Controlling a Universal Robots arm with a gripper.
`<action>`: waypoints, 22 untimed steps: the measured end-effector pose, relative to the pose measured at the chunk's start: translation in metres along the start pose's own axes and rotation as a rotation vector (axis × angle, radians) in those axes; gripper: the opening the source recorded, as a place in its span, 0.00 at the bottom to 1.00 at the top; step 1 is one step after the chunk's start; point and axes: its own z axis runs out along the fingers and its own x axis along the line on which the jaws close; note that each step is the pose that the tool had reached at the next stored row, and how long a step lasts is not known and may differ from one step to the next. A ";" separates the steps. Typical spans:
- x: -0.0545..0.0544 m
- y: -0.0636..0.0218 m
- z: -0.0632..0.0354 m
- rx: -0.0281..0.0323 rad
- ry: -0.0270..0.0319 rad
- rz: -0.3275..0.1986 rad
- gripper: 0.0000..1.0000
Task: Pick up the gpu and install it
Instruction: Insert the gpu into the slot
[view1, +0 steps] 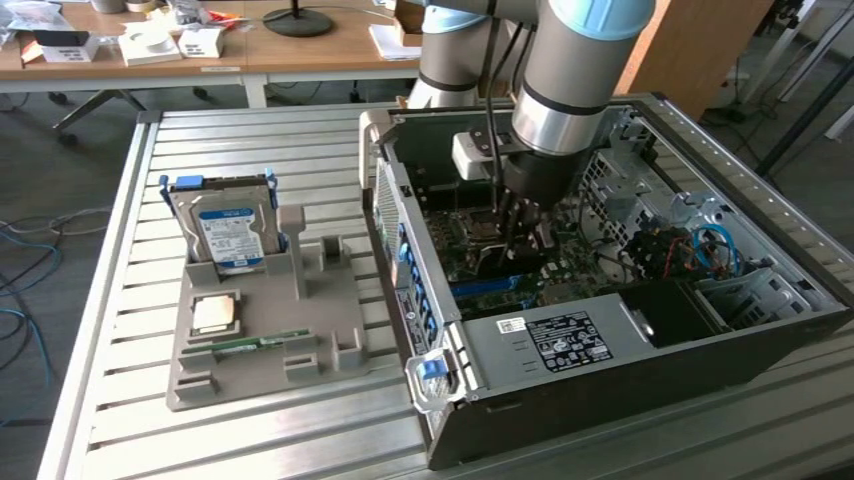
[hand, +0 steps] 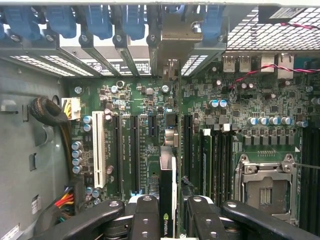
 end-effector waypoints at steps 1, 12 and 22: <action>0.000 0.0000 0.0000 0.0000 0.0000 0.000 0.26; 0.000 0.0016 0.0011 0.0002 -0.0003 0.000 0.26; 0.000 0.0018 0.0032 0.0001 0.0000 0.000 0.26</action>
